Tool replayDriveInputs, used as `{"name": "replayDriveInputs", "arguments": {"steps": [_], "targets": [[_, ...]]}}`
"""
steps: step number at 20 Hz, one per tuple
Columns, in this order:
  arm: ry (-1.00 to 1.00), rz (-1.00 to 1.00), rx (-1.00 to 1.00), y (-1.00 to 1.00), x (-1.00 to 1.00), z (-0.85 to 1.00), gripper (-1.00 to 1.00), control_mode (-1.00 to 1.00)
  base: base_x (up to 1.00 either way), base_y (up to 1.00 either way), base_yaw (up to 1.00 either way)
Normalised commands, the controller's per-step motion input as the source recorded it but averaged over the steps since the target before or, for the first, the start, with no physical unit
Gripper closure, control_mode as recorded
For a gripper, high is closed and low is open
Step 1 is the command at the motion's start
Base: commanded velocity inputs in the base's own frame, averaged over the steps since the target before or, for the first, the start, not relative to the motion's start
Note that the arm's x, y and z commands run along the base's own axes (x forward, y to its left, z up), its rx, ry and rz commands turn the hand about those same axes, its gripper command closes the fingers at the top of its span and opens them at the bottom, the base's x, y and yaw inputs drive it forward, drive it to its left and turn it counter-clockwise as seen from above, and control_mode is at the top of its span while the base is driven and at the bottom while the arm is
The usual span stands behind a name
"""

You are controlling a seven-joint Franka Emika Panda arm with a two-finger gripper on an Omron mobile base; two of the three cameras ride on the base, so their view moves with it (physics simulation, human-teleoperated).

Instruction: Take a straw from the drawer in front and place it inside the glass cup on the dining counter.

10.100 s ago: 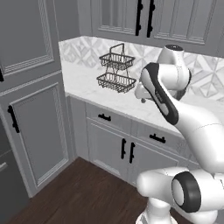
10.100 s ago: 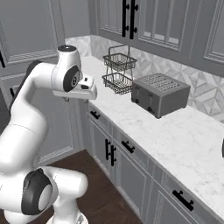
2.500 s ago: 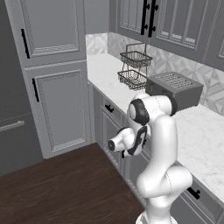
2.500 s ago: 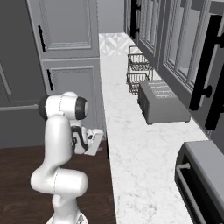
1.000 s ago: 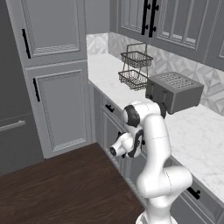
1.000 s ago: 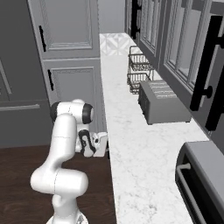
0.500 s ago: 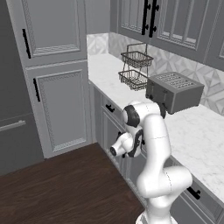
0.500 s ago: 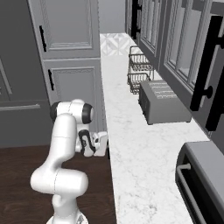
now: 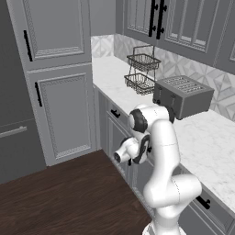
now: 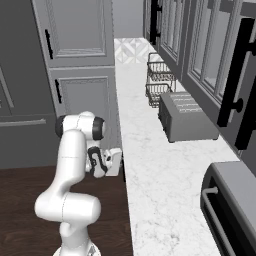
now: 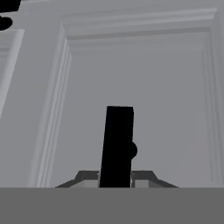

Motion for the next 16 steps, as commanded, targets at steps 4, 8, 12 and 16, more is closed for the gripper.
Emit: {"name": "replayDriveInputs", "arguments": {"steps": [4,8,12,16], "targets": [[-0.01,0.00,0.00,0.57,-0.21,0.00,1.00,-1.00,0.00,0.00,0.00],[0.00,0.00,0.00,0.65,-0.18,0.00,1.00,-1.00,0.00,0.00,0.00],[0.00,0.00,0.00,0.74,-0.27,0.00,1.00,-1.00,0.00,0.00,0.00],[0.00,0.00,0.00,0.76,-0.32,0.00,1.00,-1.00,0.00,0.00,0.00]]}}
